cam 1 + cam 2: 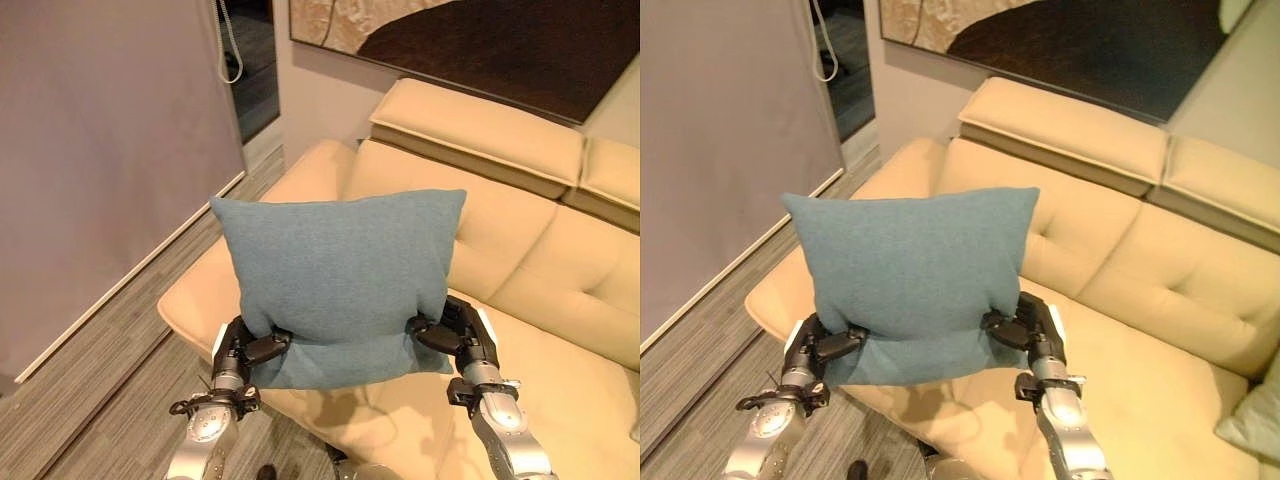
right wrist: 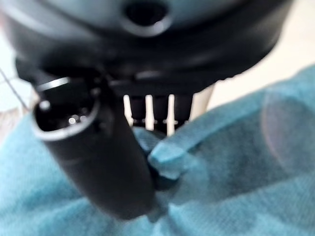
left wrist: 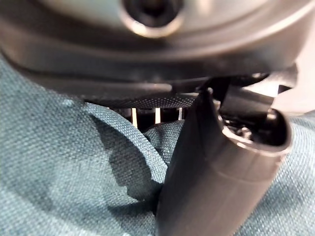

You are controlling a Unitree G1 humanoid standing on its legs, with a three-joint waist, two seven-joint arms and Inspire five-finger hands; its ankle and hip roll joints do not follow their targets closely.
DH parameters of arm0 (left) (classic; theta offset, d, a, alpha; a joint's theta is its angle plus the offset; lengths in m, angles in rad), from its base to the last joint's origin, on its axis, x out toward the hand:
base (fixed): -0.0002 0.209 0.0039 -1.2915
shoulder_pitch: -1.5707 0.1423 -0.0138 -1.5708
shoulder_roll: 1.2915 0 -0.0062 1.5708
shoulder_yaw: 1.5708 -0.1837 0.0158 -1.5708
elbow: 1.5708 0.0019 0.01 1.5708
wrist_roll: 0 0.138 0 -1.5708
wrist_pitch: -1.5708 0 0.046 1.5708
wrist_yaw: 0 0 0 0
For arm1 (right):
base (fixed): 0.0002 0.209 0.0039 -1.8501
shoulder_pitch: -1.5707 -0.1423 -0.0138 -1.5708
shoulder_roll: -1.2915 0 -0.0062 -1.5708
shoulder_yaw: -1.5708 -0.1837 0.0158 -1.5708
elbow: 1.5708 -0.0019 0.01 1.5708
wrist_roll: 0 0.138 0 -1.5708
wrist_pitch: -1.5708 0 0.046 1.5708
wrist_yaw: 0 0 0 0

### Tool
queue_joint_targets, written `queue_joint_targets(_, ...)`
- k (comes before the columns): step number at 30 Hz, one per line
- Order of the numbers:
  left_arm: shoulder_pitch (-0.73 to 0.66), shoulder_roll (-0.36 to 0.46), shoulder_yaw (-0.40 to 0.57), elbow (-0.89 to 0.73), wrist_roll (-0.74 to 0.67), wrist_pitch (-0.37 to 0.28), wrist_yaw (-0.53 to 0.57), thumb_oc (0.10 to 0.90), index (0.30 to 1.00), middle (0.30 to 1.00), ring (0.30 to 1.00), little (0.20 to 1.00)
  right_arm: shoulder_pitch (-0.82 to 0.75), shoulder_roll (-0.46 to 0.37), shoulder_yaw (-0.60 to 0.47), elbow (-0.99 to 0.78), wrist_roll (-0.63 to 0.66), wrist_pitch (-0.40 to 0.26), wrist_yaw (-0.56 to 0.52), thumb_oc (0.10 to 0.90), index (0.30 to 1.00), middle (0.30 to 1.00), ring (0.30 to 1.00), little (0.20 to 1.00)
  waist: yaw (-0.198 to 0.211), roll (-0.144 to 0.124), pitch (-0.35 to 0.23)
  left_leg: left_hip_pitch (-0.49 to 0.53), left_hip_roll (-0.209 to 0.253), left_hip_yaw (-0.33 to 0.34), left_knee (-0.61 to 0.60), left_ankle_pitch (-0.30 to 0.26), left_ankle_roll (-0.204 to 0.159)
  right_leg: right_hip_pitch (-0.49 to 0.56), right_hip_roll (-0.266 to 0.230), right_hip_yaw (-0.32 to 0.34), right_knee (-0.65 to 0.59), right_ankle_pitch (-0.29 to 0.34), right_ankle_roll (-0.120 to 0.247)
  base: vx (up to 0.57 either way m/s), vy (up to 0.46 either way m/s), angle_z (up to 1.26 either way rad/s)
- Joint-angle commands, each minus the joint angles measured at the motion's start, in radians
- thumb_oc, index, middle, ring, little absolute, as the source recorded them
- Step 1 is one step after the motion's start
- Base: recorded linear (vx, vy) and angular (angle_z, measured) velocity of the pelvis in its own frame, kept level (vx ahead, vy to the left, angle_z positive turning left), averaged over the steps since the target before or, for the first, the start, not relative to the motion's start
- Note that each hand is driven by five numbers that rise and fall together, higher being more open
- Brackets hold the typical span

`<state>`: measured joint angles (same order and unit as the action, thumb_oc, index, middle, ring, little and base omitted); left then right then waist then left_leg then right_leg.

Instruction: Pick up all the scattered cushions and arrange them neatly on the sofa.

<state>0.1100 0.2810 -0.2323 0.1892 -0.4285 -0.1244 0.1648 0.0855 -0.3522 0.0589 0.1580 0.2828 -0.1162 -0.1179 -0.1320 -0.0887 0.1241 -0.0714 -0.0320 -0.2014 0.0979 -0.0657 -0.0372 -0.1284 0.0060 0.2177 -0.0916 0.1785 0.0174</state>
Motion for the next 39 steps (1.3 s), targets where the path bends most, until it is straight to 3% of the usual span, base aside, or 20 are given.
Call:
queue_joint_targets(1, -0.066, -0.002, 0.051, -0.114, -0.003, -0.128, -0.020, 0.400, 0.300, 0.300, 0.300, 0.300, -0.063, -0.010, -0.030, -0.067, -0.026, -0.099, 0.006, 0.400, 0.300, 0.300, 0.300, 0.300, 0.011, 0.022, -0.094, 0.084, 0.034, 0.094, -0.053, -0.053, -0.014, 0.081, -0.005, -0.015, 0.087, -0.163, 0.132, -0.04, 0.206, -1.45)
queue_joint_targets(2, -0.061, 0.012, 0.051, -0.114, -0.003, -0.126, -0.023, 0.400, 0.300, 0.300, 0.300, 0.300, -0.072, -0.005, -0.019, -0.064, -0.020, -0.093, 0.009, 0.400, 0.300, 0.300, 0.300, 0.300, 0.013, 0.022, -0.089, 0.095, 0.030, 0.135, -0.062, -0.052, -0.006, 0.056, -0.005, 0.029, 0.096, -0.145, 0.152, -0.09, 0.198, -1.35)
queue_joint_targets(5, -0.059, 0.027, 0.056, -0.114, 0.003, -0.125, -0.025, 0.400, 0.300, 0.300, 0.300, 0.300, -0.092, 0.004, -0.007, -0.060, -0.020, -0.092, 0.010, 0.400, 0.300, 0.300, 0.300, 0.300, 0.020, 0.026, -0.077, 0.108, 0.019, 0.208, -0.096, -0.051, 0.018, 0.019, -0.007, 0.075, 0.094, -0.121, 0.186, -0.13, 0.221, -1.09)
queue_joint_targets(9, -0.067, 0.036, 0.060, -0.110, 0.008, -0.126, -0.018, 0.400, 0.300, 0.300, 0.300, 0.300, -0.121, 0.021, 0.002, -0.052, -0.025, -0.093, 0.003, 0.400, 0.300, 0.300, 0.300, 0.300, 0.032, 0.025, -0.064, 0.104, 0.007, 0.250, -0.128, -0.031, 0.032, -0.033, -0.012, 0.075, 0.120, -0.101, 0.214, -0.13, 0.096, -1.01)
queue_joint_targets(10, -0.079, 0.043, 0.062, -0.106, 0.010, -0.126, -0.006, 0.400, 0.300, 0.300, 0.300, 0.300, -0.129, 0.040, 0.008, -0.043, -0.026, -0.101, -0.005, 0.400, 0.300, 0.300, 0.300, 0.300, 0.052, 0.025, -0.030, 0.101, 0.012, 0.269, -0.119, -0.031, 0.037, -0.072, -0.019, -0.024, 0.174, -0.103, 0.218, -0.12, 0.006, -0.64)
queue_joint_targets(11, -0.079, 0.044, 0.063, -0.105, 0.009, -0.126, -0.006, 0.400, 0.300, 0.300, 0.300, 0.300, -0.130, 0.041, 0.008, -0.043, -0.026, -0.101, -0.005, 0.400, 0.300, 0.300, 0.300, 0.300, 0.052, 0.023, -0.033, 0.097, 0.011, 0.270, -0.119, -0.027, 0.036, -0.076, -0.021, -0.022, 0.173, -0.100, 0.218, -0.21, -0.002, -0.78)
queue_joint_targets(12, -0.081, 0.046, 0.066, -0.105, 0.009, -0.127, -0.009, 0.400, 0.300, 0.300, 0.300, 0.300, -0.128, 0.046, 0.013, -0.048, -0.032, -0.105, -0.008, 0.400, 0.300, 0.300, 0.300, 0.300, 0.078, 0.033, -0.023, 0.086, 0.020, 0.285, -0.111, -0.025, 0.041, -0.061, -0.076, -0.205, 0.194, -0.147, 0.176, -0.16, -0.025, -0.63)
queue_joint_targets(13, -0.078, 0.040, 0.068, -0.106, 0.008, -0.125, -0.014, 0.400, 0.300, 0.300, 0.300, 0.300, -0.120, 0.047, 0.012, -0.048, -0.050, -0.104, -0.003, 0.400, 0.300, 0.300, 0.300, 0.300, 0.078, 0.037, -0.023, 0.083, 0.025, 0.293, -0.102, -0.025, 0.048, -0.042, -0.078, -0.256, 0.253, -0.183, 0.157, -0.17, -0.044, -0.56)
queue_joint_targets(14, -0.075, 0.040, 0.071, -0.106, 0.005, -0.124, -0.016, 0.400, 0.300, 0.300, 0.300, 0.300, -0.117, 0.043, 0.008, -0.048, -0.050, -0.106, -0.004, 0.400, 0.300, 0.300, 0.300, 0.300, 0.083, 0.037, -0.024, 0.083, 0.027, 0.298, -0.095, -0.028, 0.051, -0.015, -0.081, -0.262, 0.261, -0.202, 0.151, -0.11, -0.070, -0.12)
queue_joint_targets(16, -0.069, 0.025, 0.064, -0.106, -0.006, -0.119, -0.017, 0.400, 0.300, 0.300, 0.300, 0.300, -0.110, 0.042, -0.001, -0.055, -0.050, -0.105, -0.007, 0.400, 0.300, 0.300, 0.300, 0.300, 0.106, 0.027, -0.044, 0.077, 0.024, 0.317, -0.086, -0.030, 0.045, 0.053, -0.094, -0.301, 0.187, -0.208, 0.138, -0.02, -0.188, -0.09)
queue_joint_targets(23, -0.077, -0.001, 0.045, -0.097, -0.022, -0.114, -0.005, 0.400, 0.300, 0.300, 0.300, 0.300, -0.078, 0.017, -0.027, -0.079, -0.052, -0.106, -0.026, 0.400, 0.300, 0.300, 0.300, 0.300, 0.087, 0.016, -0.062, 0.089, 0.055, 0.303, -0.055, -0.034, 0.007, 0.124, -0.059, -0.303, 0.077, -0.200, 0.114, 0.02, -0.171, -0.08)
queue_joint_targets(26, -0.093, -0.014, 0.029, -0.098, -0.034, -0.115, 0.000, 0.400, 0.300, 0.300, 0.300, 0.300, -0.062, 0.001, -0.045, -0.080, -0.039, -0.106, -0.041, 0.400, 0.300, 0.300, 0.300, 0.300, 0.068, 0.006, -0.042, 0.029, 0.084, 0.313, 0.081, -0.041, -0.022, 0.160, -0.062, -0.330, 0.038, -0.197, 0.100, -0.03, -0.136, 0.16)
queue_joint_targets(30, -0.076, -0.016, 0.028, -0.103, -0.019, -0.107, 0.002, 0.400, 0.300, 0.300, 0.300, 0.300, -0.059, 0.007, -0.033, -0.065, -0.043, -0.100, -0.041, 0.400, 0.300, 0.300, 0.300, 0.300, 0.080, 0.010, -0.037, -0.004, 0.002, 0.249, 0.050, -0.046, -0.005, 0.154, -0.048, -0.309, 0.038, -0.190, 0.097, 0.01, -0.024, -0.03)
queue_joint_targets(35, -0.043, -0.011, 0.052, -0.109, -0.020, -0.105, 0.003, 0.400, 0.300, 0.300, 0.300, 0.300, -0.069, 0.024, -0.014, -0.056, -0.053, -0.097, -0.032, 0.400, 0.300, 0.300, 0.300, 0.300, 0.093, 0.019, -0.048, 0.040, -0.010, 0.232, -0.019, -0.040, 0.012, 0.134, -0.033, -0.278, 0.096, -0.204, 0.101, 0.05, 0.037, -0.29)
queue_joint_targets(39, -0.038, 0.011, 0.071, -0.115, -0.017, -0.102, 0.010, 0.400, 0.300, 0.300, 0.300, 0.300, -0.100, 0.040, 0.015, -0.055, -0.072, -0.093, -0.026, 0.400, 0.300, 0.300, 0.300, 0.300, 0.117, 0.034, -0.029, 0.072, 0.011, 0.259, -0.051, -0.035, 0.040, 0.047, -0.046, -0.300, 0.290, -0.228, 0.134, -0.01, 0.062, -0.69)
